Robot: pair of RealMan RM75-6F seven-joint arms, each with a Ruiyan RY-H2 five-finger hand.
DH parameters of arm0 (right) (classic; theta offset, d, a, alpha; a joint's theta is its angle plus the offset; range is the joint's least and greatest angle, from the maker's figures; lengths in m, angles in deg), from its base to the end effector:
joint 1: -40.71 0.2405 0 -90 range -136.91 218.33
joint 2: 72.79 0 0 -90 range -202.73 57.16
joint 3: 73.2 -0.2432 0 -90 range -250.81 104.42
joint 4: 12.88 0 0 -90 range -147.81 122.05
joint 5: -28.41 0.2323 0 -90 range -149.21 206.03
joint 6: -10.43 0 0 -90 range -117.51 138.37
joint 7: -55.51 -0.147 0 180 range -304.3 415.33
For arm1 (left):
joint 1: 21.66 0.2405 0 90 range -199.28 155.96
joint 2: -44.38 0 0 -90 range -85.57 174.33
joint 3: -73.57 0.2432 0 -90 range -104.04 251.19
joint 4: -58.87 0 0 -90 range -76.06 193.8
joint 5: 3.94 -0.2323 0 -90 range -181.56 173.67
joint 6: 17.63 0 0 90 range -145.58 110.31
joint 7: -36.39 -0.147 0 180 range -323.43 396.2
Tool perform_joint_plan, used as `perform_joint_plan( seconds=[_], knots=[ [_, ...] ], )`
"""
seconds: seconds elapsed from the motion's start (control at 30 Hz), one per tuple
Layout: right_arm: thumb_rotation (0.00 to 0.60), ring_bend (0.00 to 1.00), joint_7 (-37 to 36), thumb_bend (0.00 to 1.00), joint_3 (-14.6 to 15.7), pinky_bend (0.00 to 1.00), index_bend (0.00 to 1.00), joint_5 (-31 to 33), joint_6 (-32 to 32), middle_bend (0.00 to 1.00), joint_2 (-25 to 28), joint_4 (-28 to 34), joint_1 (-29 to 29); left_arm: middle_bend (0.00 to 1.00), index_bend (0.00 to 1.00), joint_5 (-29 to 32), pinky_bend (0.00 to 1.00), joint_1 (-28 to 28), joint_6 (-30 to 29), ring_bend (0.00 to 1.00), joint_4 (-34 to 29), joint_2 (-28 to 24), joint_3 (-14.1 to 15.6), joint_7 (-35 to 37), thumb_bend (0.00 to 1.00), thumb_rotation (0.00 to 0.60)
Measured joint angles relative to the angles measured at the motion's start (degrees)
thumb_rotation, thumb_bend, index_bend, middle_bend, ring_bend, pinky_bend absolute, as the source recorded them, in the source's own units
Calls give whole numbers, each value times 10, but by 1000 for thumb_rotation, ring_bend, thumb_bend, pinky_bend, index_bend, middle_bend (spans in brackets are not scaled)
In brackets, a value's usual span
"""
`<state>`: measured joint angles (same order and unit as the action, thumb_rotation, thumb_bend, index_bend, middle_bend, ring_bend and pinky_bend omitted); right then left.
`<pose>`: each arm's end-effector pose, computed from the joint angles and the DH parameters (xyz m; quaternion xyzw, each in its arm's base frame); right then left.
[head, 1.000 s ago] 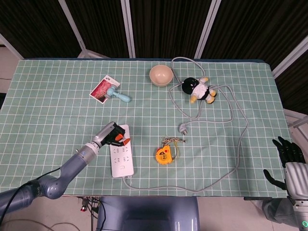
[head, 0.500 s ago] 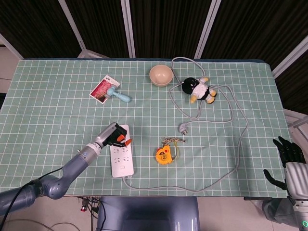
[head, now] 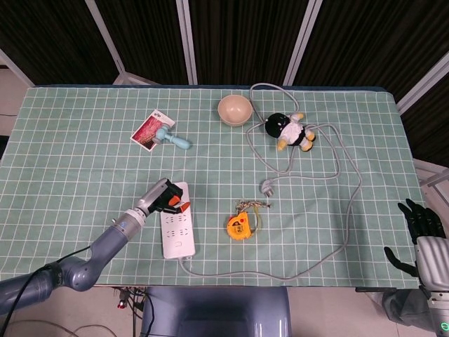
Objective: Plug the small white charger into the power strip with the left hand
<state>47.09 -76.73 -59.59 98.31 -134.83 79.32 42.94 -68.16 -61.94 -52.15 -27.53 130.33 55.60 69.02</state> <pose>-0.3118 -0.1734 0.1510 0.5630 -0.4061 0.4329 0.5751 -0.1302 0.3456 -0.0476 -0.5213 -0.7225 -0.4257 0.1581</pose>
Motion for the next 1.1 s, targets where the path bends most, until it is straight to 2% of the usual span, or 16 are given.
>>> perform_joint_plan(
  seconds=[0.2, 0.3, 0.33, 0.4, 0.47, 0.6, 0.67, 0.73, 0.77, 0.83, 0.97, 1.1],
  knots=[
    [600, 0, 0, 347, 0, 0, 67, -1, 0, 0, 0, -1, 0, 996, 862, -10, 1000, 2, -30, 990, -19, -4, -12, 1, 334, 600],
    [600, 0, -1, 347, 1, 0, 67, -2, 0, 0, 1, -1, 0, 918, 736, -20, 975, 4, -54, 908, -40, -13, -23, -2, 333, 600],
    [600, 0, -1, 347, 1, 0, 67, -3, 0, 0, 1, -1, 0, 863, 682, -25, 939, 6, -65, 850, -51, -19, -27, -4, 333, 600],
    [600, 0, -1, 348, 1, 0, 67, -4, 0, 0, 1, -1, 1, 737, 602, -32, 831, 9, -83, 712, -70, -30, -32, -10, 333, 600],
    [600, 0, -2, 347, 1, 0, 62, -5, 1, 0, 1, -2, 1, 561, 545, -40, 657, 16, -104, 508, -94, -48, -35, -22, 332, 600],
    [600, 0, -2, 348, 3, 0, 57, -7, 0, 0, 1, -2, 1, 354, 430, -56, 375, 38, -144, 255, -132, -89, -28, -59, 306, 600],
    [600, 0, -1, 347, 3, 0, 57, -9, 1, 0, 2, -2, 1, 221, 305, -67, 211, 56, -169, 93, -145, -110, -16, -89, 236, 600],
    [600, 0, 1, 347, 4, 0, 57, -11, 2, 0, 2, -2, 1, 107, 196, -77, 70, 78, -200, 10, -156, -130, -1, -122, 173, 600],
    [600, 0, 2, 348, 4, 0, 57, -11, 2, 0, 2, -2, 1, 54, 147, -82, 20, 90, -213, 0, -161, -140, 8, -137, 148, 600],
    [600, 0, 3, 348, 4, 0, 57, -13, 3, 0, 1, -3, 1, 9, 98, -92, 0, 117, -238, 0, -169, -167, 34, -169, 119, 600],
    [600, 0, 10, 348, 5, 0, 57, -18, 5, 0, 0, -5, 1, 0, 36, -120, 0, 161, -290, 0, -168, -199, 73, -221, 86, 600],
    [600, 0, 15, 348, 6, 0, 57, -17, 5, 0, -2, -6, 1, 0, 14, -158, 0, 209, -380, 0, -141, -203, 103, -274, 57, 600]
  ],
)
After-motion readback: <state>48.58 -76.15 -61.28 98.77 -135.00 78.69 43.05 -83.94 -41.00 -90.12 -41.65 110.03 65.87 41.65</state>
